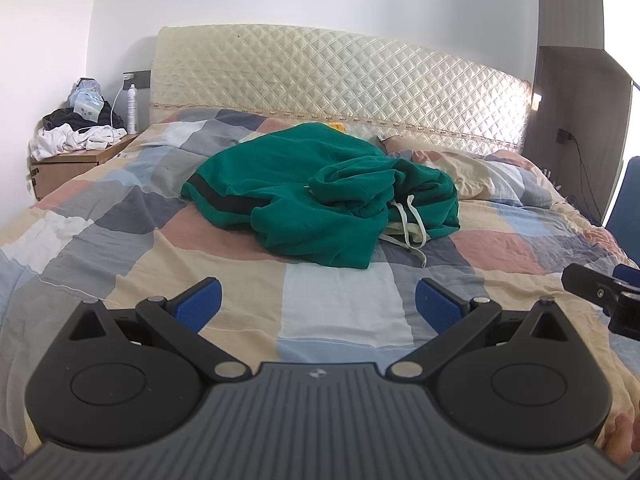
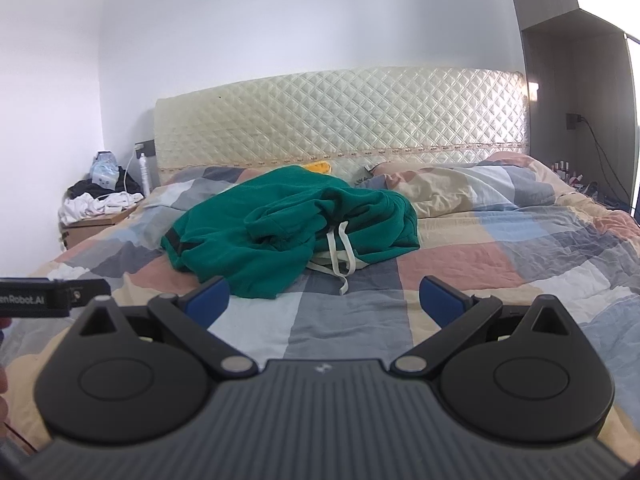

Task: Fold large clothes

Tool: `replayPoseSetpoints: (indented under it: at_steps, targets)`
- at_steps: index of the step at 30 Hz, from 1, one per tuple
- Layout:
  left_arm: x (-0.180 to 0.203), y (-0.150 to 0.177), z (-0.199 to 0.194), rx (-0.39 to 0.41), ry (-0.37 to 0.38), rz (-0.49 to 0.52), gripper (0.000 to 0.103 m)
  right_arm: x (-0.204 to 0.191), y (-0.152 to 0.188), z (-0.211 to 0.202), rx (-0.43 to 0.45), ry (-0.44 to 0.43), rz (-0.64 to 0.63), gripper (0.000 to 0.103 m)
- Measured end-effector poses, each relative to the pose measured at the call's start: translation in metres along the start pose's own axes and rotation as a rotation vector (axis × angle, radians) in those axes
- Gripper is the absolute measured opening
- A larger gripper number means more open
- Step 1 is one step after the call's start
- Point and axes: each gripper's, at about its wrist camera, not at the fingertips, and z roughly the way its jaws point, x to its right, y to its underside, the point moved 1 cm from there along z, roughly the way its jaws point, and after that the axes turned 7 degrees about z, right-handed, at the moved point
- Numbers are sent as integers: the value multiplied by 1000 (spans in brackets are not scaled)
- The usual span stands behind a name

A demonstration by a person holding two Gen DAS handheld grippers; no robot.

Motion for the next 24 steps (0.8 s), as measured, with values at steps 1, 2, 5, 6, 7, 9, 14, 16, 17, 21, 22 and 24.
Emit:
replayPoseSetpoints:
  at_steps: [1, 2, 5, 6, 7, 9, 14, 16, 17, 21, 22, 24]
  targets:
    - [-1, 1, 0, -1, 2, 0, 103, 0, 1, 0, 3, 2, -2, 103]
    - [-1, 1, 1, -3, 4, -2, 103, -1, 0, 0, 5, 3, -3, 103]
    - [-3, 2, 5, -12, 16, -13, 103, 0, 2, -1, 6, 3, -4, 103]
    - [-3, 2, 6, -15, 17, -14, 103, 0, 2, -1, 7, 3, -4, 103]
    - [-3, 2, 8, -18, 16, -14, 103, 0, 1, -1, 8, 3, -5, 103]
    - [-3, 2, 12, -28, 17, -12, 103, -1, 0, -1, 8, 8, -7, 103]
    - [1, -1, 19, -35, 19, -1, 103, 0, 0, 0, 7, 8, 3, 103]
    - [2, -3, 23, -40, 21, 1, 103, 1, 0, 1, 4, 11, 7, 103]
    - [2, -4, 25, -41, 25, 1, 103, 2, 0, 3, 1, 11, 9, 103]
    - [2, -11, 38, -61, 39, -1, 103, 4, -2, 11, -22, 13, 19, 103]
    - [1, -14, 42, -66, 42, -3, 103, 4, -4, 15, -28, 12, 23, 103]
    - [-1, -22, 52, -75, 50, -17, 103, 4, -10, 23, -37, -1, 40, 103]
